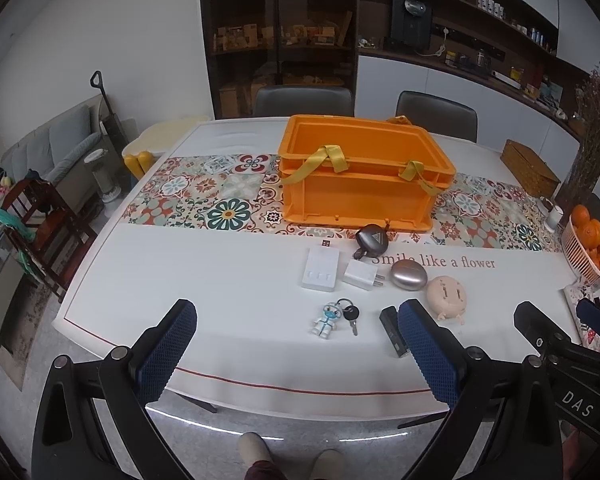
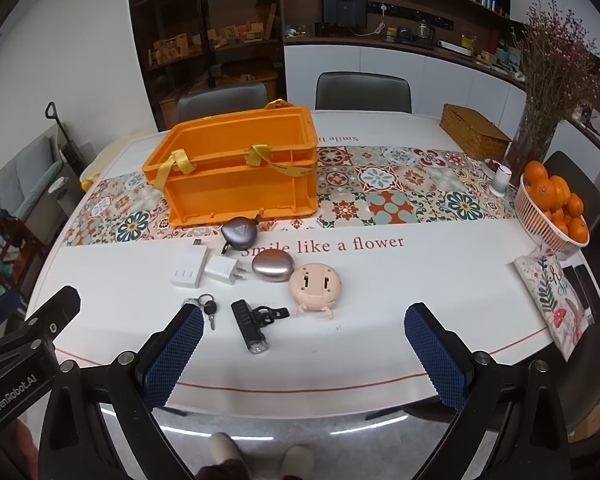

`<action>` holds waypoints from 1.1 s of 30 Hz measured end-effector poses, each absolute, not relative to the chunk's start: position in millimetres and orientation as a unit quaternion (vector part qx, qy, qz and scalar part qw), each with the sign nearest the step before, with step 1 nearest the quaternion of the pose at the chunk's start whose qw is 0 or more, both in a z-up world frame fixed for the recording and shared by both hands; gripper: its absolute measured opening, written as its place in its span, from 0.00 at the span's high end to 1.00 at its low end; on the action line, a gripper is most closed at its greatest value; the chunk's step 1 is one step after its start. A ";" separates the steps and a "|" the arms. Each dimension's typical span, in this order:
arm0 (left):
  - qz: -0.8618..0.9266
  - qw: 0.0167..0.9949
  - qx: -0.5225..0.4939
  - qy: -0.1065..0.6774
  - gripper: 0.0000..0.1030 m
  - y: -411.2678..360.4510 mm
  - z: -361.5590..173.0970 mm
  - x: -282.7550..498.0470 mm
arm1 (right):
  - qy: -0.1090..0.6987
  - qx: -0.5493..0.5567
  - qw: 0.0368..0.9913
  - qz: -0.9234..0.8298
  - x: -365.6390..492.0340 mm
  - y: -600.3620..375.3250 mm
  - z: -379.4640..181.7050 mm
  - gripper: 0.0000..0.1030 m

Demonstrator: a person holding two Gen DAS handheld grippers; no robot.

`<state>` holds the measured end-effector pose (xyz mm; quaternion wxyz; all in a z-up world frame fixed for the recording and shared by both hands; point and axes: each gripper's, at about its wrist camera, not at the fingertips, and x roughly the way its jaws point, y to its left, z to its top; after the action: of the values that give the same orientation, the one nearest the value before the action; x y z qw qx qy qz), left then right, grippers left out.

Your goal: Organize rigid objects

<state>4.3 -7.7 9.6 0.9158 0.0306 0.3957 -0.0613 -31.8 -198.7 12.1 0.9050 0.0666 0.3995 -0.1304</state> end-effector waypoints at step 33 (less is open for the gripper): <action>-0.058 0.910 0.031 0.409 0.00 1.6 1.9 6.2 | 0.406 0.066 0.903 -0.124 -25.7 -192.5 6.3 0.02</action>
<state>6.2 1.6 1.9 0.9100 0.0305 0.4095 -0.0581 -25.7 -192.5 6.3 0.9032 0.0660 0.4055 -0.1242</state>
